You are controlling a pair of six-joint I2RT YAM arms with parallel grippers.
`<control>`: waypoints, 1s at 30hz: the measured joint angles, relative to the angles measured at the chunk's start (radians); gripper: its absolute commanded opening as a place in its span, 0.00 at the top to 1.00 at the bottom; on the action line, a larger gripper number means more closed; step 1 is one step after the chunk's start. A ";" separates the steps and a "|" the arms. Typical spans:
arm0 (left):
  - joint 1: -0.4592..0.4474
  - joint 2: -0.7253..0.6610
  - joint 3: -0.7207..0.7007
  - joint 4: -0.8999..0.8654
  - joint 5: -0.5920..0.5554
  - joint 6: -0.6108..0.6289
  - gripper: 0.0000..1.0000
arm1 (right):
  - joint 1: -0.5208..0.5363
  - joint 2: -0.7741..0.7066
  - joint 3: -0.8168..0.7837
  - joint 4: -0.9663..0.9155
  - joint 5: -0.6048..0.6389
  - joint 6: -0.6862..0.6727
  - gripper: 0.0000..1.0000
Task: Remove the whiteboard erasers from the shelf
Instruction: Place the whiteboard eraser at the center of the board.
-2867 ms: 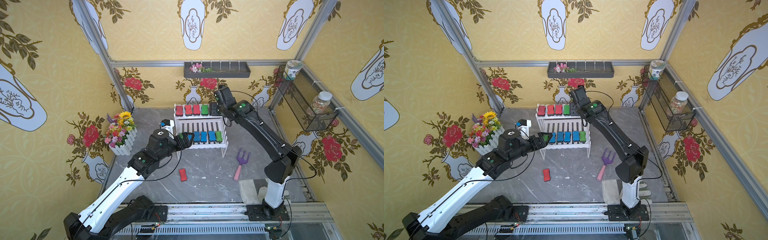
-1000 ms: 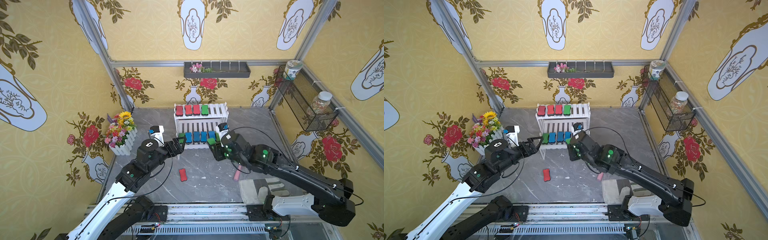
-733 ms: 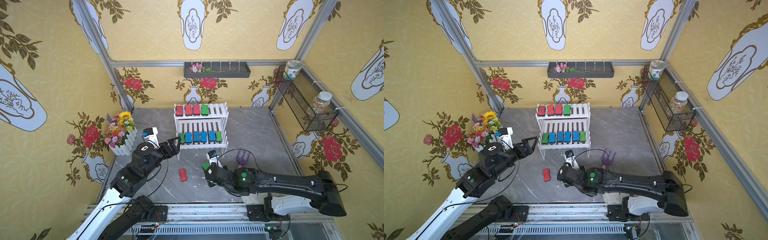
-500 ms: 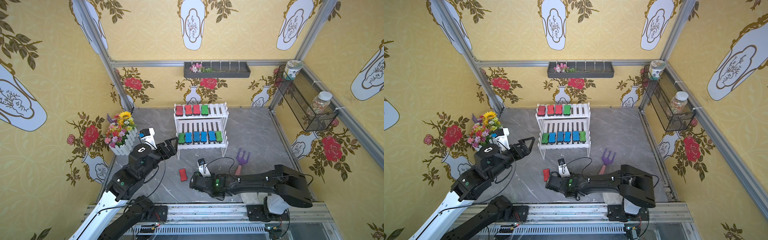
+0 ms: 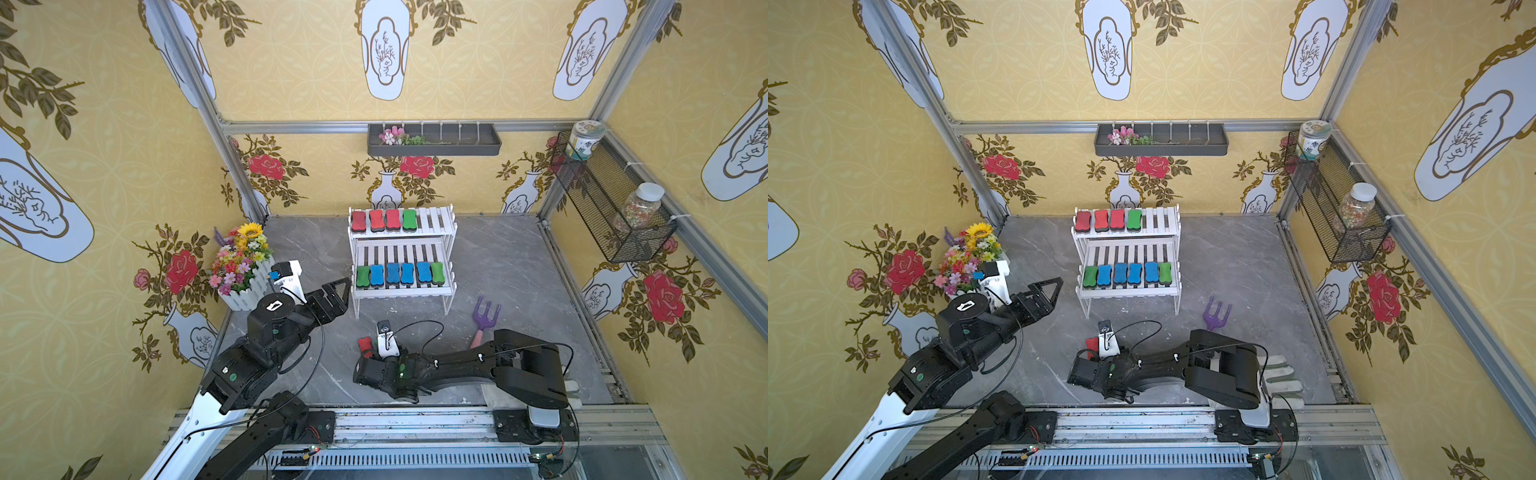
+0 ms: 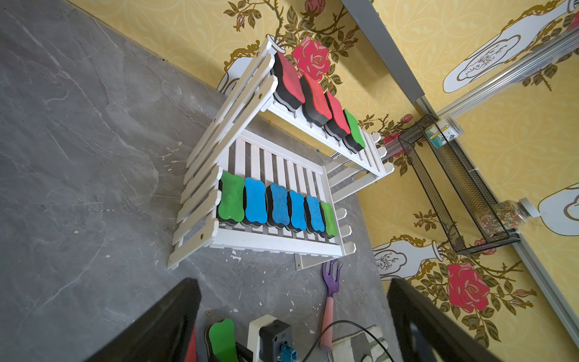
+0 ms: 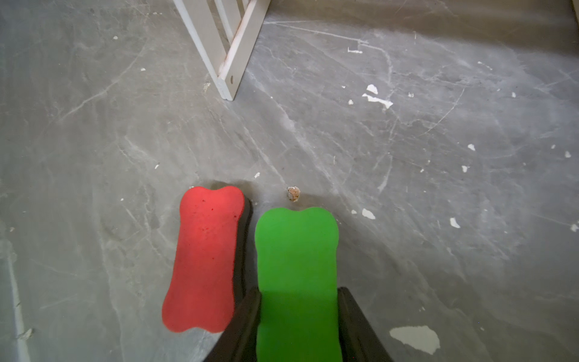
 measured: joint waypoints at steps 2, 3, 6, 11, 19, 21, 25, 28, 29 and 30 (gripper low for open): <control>0.000 0.001 0.001 0.001 0.000 0.000 0.01 | -0.001 0.006 0.002 0.000 0.002 0.000 0.60; 0.000 0.001 0.001 0.000 0.000 0.000 0.01 | -0.002 0.010 0.005 -0.001 0.005 0.000 0.60; 0.000 0.001 0.001 0.000 0.000 0.000 0.00 | -0.007 0.019 0.013 0.001 0.018 0.000 0.60; 0.000 -0.002 0.001 0.000 0.001 0.000 0.01 | -0.021 0.029 0.014 0.005 0.017 0.000 0.59; 0.000 -0.006 0.001 -0.016 0.001 0.000 0.01 | -0.035 0.053 0.023 0.028 -0.002 0.000 0.55; 0.000 -0.005 0.001 -0.018 0.001 0.000 0.01 | -0.036 0.056 0.026 0.031 -0.007 0.000 0.51; 0.000 -0.001 0.001 -0.019 0.001 0.000 0.01 | -0.037 0.057 0.026 0.034 -0.009 0.000 0.44; 0.000 0.003 0.001 -0.018 0.002 -0.001 0.00 | -0.037 0.045 0.016 0.036 -0.009 0.001 0.43; 0.000 0.005 0.001 -0.017 0.005 -0.001 0.00 | -0.037 0.036 0.011 0.036 -0.008 0.004 0.43; 0.000 0.008 0.001 -0.015 0.005 -0.001 0.01 | -0.037 0.024 0.007 0.036 -0.007 0.005 0.42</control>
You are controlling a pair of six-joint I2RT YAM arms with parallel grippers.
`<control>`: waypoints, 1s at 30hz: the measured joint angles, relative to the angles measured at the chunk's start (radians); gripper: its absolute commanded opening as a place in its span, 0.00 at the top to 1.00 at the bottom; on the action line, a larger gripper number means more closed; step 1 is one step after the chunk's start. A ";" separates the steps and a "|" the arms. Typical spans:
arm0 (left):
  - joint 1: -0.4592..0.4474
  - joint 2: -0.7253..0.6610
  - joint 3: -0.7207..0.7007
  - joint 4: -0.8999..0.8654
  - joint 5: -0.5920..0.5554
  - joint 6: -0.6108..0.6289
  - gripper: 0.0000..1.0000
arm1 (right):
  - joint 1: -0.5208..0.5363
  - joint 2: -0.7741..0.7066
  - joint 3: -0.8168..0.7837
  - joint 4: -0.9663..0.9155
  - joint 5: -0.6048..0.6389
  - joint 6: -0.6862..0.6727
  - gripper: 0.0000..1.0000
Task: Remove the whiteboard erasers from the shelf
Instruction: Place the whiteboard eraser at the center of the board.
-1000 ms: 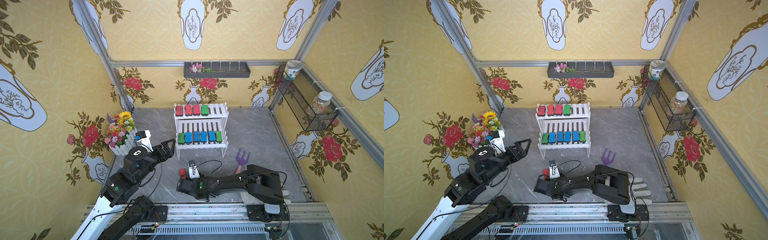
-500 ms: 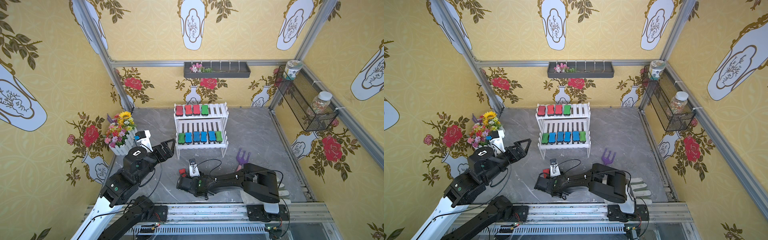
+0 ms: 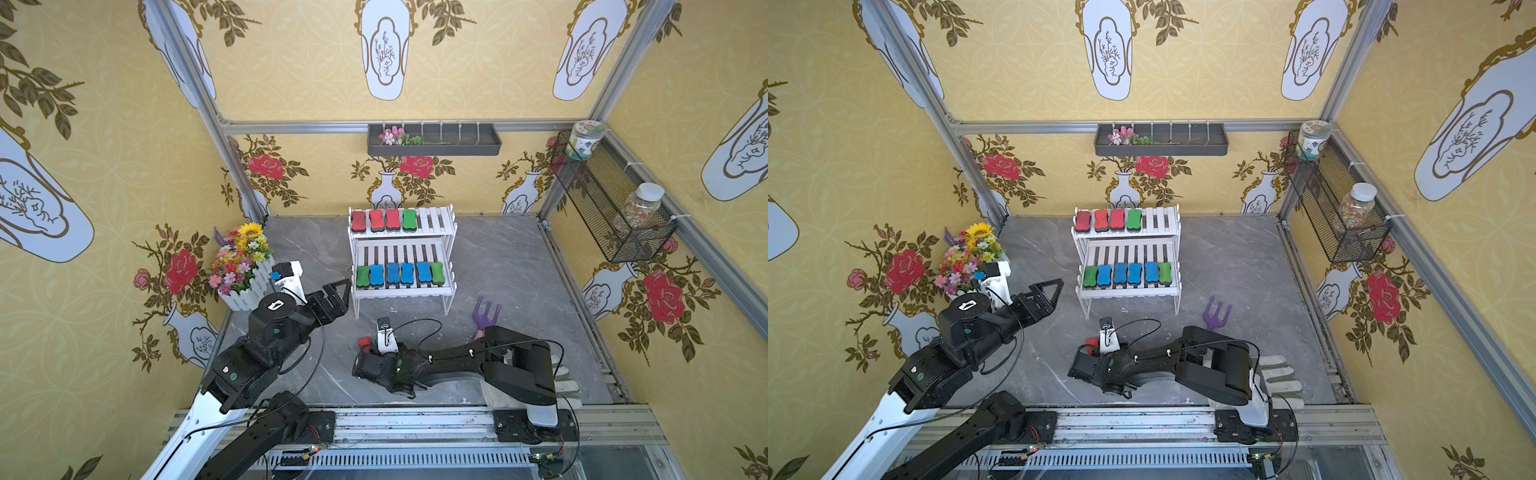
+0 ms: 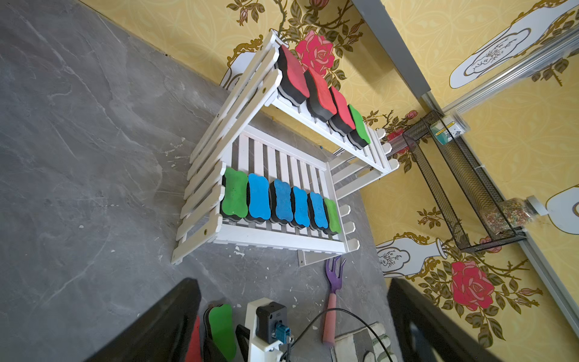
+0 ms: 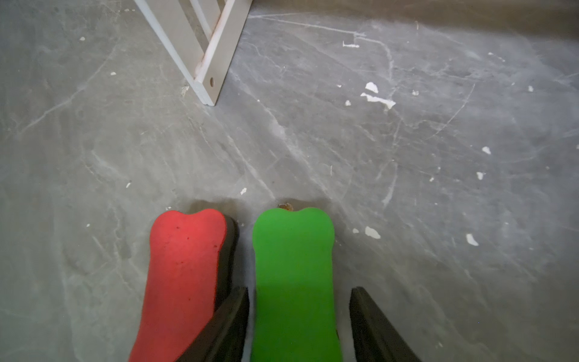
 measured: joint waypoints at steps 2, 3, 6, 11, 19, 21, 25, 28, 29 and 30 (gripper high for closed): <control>0.000 0.008 0.001 0.000 0.011 0.000 0.00 | 0.003 -0.027 -0.014 0.004 0.005 0.004 0.40; 0.000 0.014 0.003 0.000 0.015 0.000 0.01 | 0.006 -0.048 -0.025 0.002 0.008 0.006 0.39; 0.000 0.033 0.013 0.001 0.028 0.000 0.01 | 0.019 -0.116 -0.056 -0.002 0.031 0.008 0.39; 0.000 0.107 0.072 0.003 0.092 0.013 0.04 | 0.049 -0.248 -0.112 -0.026 0.054 0.018 0.39; -0.040 0.428 0.400 -0.010 0.159 0.092 0.10 | 0.056 -0.447 -0.270 -0.133 0.076 0.100 0.40; -0.084 0.563 0.555 -0.035 0.139 0.132 0.11 | 0.050 -0.506 -0.317 -0.153 0.077 0.114 0.40; -0.124 0.771 0.777 -0.092 0.102 0.197 0.13 | 0.023 -0.602 -0.378 -0.178 0.067 0.132 0.39; -0.125 0.898 0.901 -0.138 0.064 0.233 0.20 | 0.006 -0.665 -0.417 -0.188 0.060 0.135 0.39; -0.126 0.946 0.949 -0.156 0.052 0.244 0.21 | 0.004 -0.683 -0.430 -0.195 0.057 0.138 0.39; -0.127 0.987 0.995 -0.173 0.045 0.254 0.22 | 0.002 -0.696 -0.441 -0.198 0.053 0.138 0.39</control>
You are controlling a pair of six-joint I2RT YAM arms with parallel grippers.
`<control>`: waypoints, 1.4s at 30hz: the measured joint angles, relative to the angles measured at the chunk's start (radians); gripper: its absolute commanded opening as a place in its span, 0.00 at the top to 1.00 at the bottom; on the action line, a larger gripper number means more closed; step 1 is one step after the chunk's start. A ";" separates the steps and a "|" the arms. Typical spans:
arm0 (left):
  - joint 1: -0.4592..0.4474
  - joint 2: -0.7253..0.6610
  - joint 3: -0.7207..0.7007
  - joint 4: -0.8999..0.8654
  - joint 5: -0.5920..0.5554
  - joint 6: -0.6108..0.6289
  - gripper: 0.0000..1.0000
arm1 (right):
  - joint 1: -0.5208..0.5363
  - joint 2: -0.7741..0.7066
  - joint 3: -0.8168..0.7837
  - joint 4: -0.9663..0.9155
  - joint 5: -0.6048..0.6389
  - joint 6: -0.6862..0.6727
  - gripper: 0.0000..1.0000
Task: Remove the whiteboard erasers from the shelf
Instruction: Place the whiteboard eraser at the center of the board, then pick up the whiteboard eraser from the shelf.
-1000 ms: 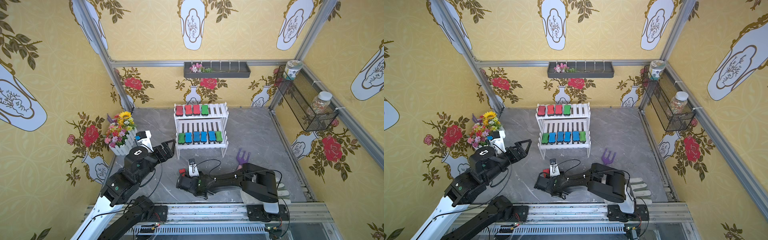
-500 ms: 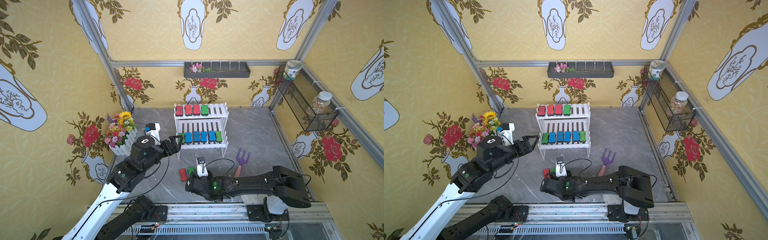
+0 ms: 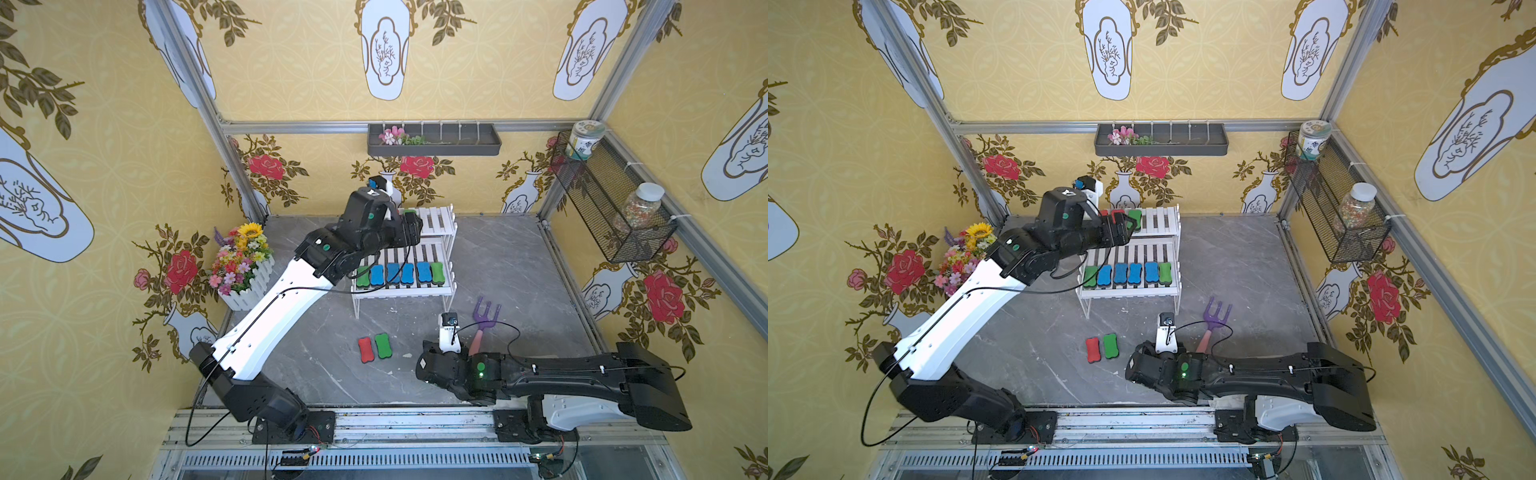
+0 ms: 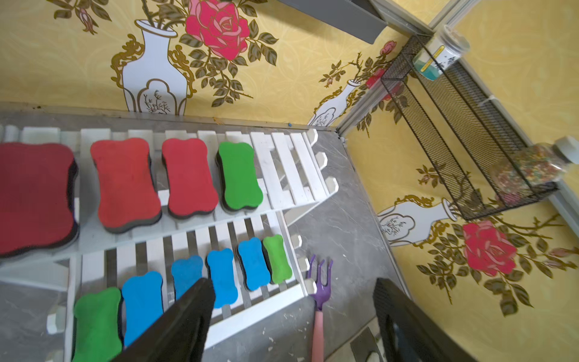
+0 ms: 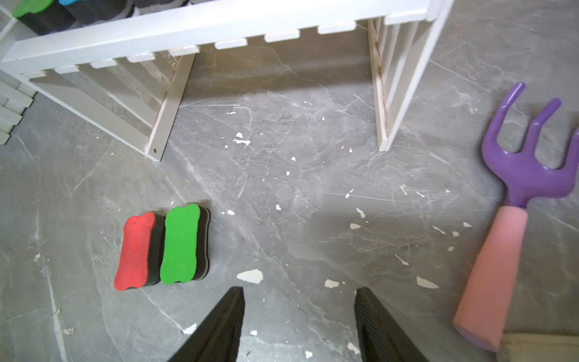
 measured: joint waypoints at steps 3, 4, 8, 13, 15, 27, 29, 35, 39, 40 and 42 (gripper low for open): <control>-0.001 0.136 0.159 -0.064 -0.048 0.022 0.24 | -0.006 -0.029 -0.031 -0.004 -0.013 0.008 0.39; -0.001 0.175 0.209 -0.085 -0.064 0.029 0.25 | -0.008 -0.037 -0.042 -0.003 -0.017 0.011 0.39; -0.001 0.288 0.363 -0.146 -0.120 0.050 0.28 | -0.013 -0.073 -0.090 -0.003 -0.031 0.014 0.39; -0.001 0.386 0.444 -0.198 -0.167 0.062 0.32 | -0.016 -0.108 -0.129 0.002 -0.036 0.018 0.39; -0.001 0.404 0.444 -0.216 -0.182 0.062 0.32 | -0.018 -0.121 -0.141 0.003 -0.038 0.021 0.39; -0.001 0.411 0.438 -0.225 -0.244 0.074 0.33 | -0.031 -0.156 -0.173 0.014 -0.039 0.022 0.38; -0.001 0.420 0.438 -0.225 -0.251 0.080 0.33 | -0.032 -0.159 -0.177 0.020 -0.040 0.022 0.38; -0.001 0.443 0.443 -0.227 -0.266 0.092 0.33 | -0.035 -0.168 -0.183 0.026 -0.046 0.025 0.38; -0.001 0.458 0.458 -0.230 -0.269 0.101 0.34 | -0.038 -0.171 -0.187 0.027 -0.046 0.030 0.38; -0.001 0.460 0.460 -0.230 -0.271 0.106 0.34 | -0.038 -0.173 -0.189 0.027 -0.046 0.033 0.38; -0.001 0.466 0.464 -0.230 -0.275 0.106 0.36 | -0.039 -0.175 -0.193 0.027 -0.046 0.036 0.38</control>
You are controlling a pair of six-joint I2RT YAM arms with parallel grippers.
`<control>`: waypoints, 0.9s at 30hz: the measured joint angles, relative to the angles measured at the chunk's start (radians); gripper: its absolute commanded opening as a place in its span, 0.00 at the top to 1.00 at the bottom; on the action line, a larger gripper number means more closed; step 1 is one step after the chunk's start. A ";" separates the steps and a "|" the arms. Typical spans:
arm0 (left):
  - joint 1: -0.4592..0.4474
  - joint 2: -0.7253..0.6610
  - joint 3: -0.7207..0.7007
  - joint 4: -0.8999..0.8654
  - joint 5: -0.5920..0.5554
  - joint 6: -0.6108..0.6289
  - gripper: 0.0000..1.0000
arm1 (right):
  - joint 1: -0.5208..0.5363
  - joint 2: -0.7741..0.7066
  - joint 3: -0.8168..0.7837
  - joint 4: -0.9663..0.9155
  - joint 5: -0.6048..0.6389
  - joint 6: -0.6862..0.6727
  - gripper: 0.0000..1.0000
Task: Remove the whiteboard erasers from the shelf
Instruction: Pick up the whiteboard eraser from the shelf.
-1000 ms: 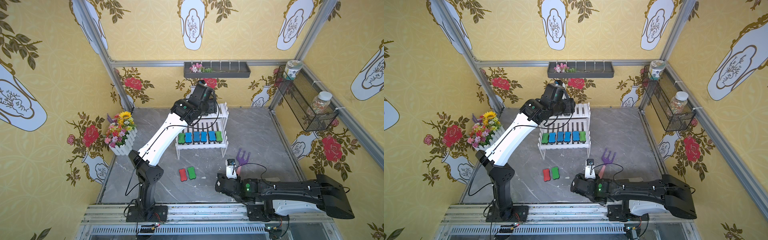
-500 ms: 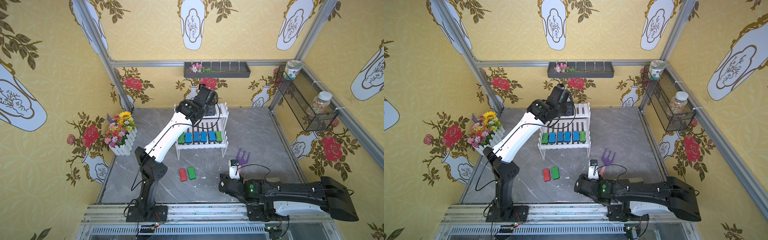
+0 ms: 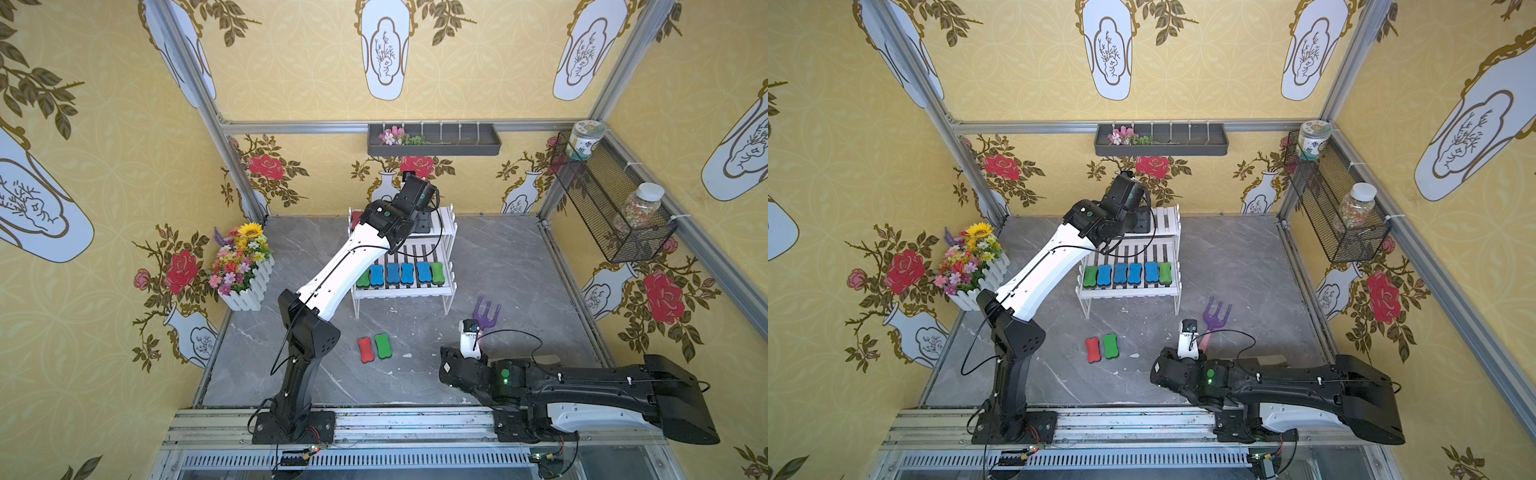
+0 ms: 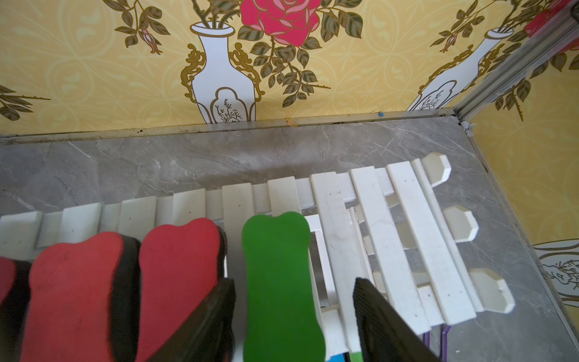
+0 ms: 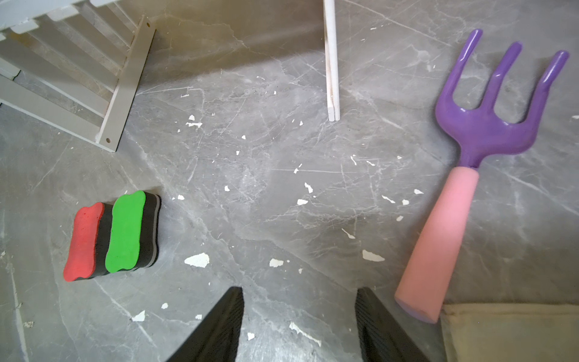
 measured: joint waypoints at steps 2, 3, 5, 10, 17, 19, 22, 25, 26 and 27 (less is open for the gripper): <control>0.000 0.006 0.000 -0.001 -0.011 0.005 0.37 | -0.001 0.000 -0.003 0.000 0.000 0.000 0.38; 0.000 0.008 0.000 -0.001 -0.014 0.008 0.37 | -0.003 0.000 -0.004 0.000 0.000 0.002 0.38; 0.000 0.012 0.000 -0.001 -0.021 0.010 0.37 | -0.006 0.000 -0.004 0.001 -0.001 0.003 0.38; -0.005 0.018 0.003 -0.003 -0.037 0.021 0.38 | -0.011 0.006 -0.008 0.004 -0.004 0.003 0.38; -0.019 0.027 0.004 -0.008 -0.068 0.035 0.42 | -0.021 0.008 -0.015 0.005 -0.007 0.004 0.38; -0.020 0.031 0.004 -0.012 -0.073 0.043 0.42 | -0.022 0.008 -0.016 0.005 -0.008 0.004 0.38; -0.020 0.033 0.006 -0.014 -0.077 0.052 0.43 | -0.024 0.008 -0.017 0.006 -0.011 0.004 0.38; -0.020 0.035 0.008 -0.014 -0.085 0.053 0.46 | -0.026 0.007 -0.017 0.005 -0.012 0.004 0.38; -0.020 0.035 0.008 -0.016 -0.089 0.054 0.47 | -0.027 0.007 -0.017 0.006 -0.013 0.004 0.38; -0.020 0.035 0.008 -0.016 -0.090 0.057 0.48 | -0.028 0.007 -0.017 0.005 -0.014 0.004 0.38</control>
